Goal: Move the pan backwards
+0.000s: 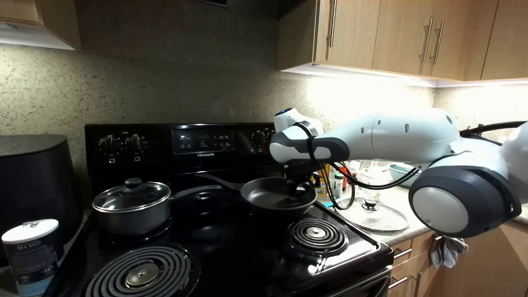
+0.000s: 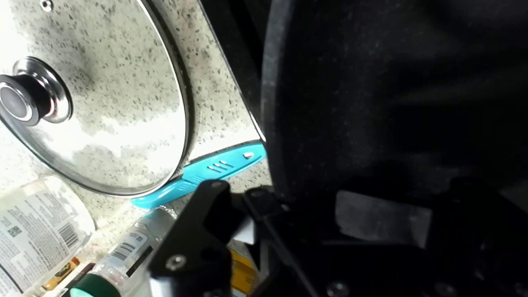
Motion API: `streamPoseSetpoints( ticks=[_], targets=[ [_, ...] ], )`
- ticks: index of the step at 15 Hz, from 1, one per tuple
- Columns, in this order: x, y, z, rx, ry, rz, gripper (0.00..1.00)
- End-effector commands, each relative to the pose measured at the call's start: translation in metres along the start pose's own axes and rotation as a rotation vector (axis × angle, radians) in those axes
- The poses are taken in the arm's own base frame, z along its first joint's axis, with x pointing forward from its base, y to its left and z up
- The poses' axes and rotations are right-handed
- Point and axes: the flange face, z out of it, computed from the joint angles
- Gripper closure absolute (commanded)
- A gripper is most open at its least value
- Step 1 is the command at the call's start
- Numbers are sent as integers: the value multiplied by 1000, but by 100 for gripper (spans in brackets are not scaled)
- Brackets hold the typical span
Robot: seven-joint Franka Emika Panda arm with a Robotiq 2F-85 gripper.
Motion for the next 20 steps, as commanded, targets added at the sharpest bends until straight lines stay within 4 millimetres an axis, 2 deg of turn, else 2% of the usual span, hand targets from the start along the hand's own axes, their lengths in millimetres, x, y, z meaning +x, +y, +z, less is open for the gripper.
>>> streamPoseSetpoints(
  ticks=[1, 14, 20],
  targets=[
    [0, 0, -1, 1, 1, -4, 100],
    [2, -7, -6, -1, 56, 10, 100],
    [13, -3, -8, -38, 176, 110, 100]
  ],
)
